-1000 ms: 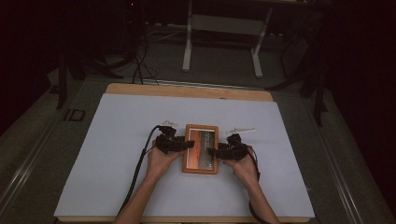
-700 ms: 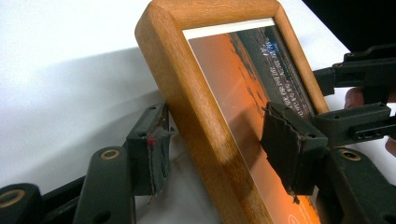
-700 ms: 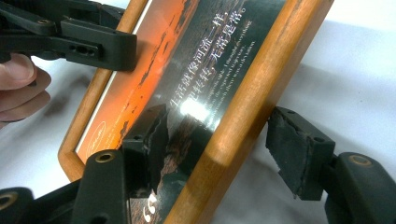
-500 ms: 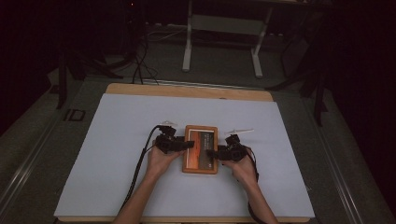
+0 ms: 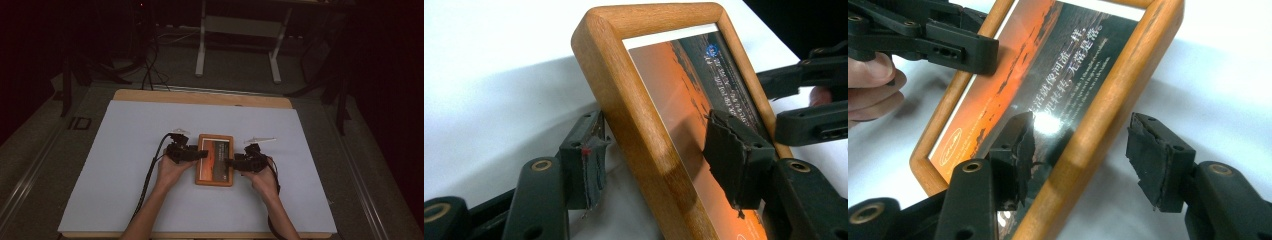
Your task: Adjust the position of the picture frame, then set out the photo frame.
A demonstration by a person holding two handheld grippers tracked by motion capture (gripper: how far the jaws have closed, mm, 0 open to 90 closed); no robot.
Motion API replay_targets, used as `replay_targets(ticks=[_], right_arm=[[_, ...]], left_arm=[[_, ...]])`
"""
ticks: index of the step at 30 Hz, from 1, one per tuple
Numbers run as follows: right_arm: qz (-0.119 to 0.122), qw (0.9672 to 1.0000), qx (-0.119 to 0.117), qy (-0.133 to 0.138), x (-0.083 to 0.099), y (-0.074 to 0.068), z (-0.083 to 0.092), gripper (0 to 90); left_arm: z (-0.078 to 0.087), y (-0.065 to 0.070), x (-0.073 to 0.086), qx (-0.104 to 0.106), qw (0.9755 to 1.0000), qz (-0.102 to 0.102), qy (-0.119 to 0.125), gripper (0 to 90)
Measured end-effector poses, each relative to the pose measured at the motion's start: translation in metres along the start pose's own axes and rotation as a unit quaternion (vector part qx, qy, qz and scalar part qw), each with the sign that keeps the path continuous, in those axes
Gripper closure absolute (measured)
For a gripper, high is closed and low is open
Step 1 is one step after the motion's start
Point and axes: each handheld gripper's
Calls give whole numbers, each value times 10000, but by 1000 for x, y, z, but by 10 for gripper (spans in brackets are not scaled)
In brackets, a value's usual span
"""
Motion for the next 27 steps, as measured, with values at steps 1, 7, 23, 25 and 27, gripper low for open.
replay_targets(ticks=[1,7,23,25,27], right_arm=[[22,10000,42,6,0,0,1,446],[168,9997,141,78,0,1,5,462],[515,9970,413,395,-7,-4,15,528],[607,9959,514,435,-10,-5,16,543],[638,9951,579,489,-12,-5,17,546]], left_arm=[[1,0,0,-46,10000,-29,-2,422],[16,7,-4,-188,9992,-181,298,432],[46,30,14,-481,9955,-578,576,430],[54,32,22,-465,9953,-533,661,431],[56,34,24,-461,9955,-508,659,431]])
Point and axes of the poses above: each handheld gripper's, and its own axes: z roughly backward along the jaws, x roughly out of its underside, y roughly to its right, and after that the axes turned 15 degrees about x, right-handed
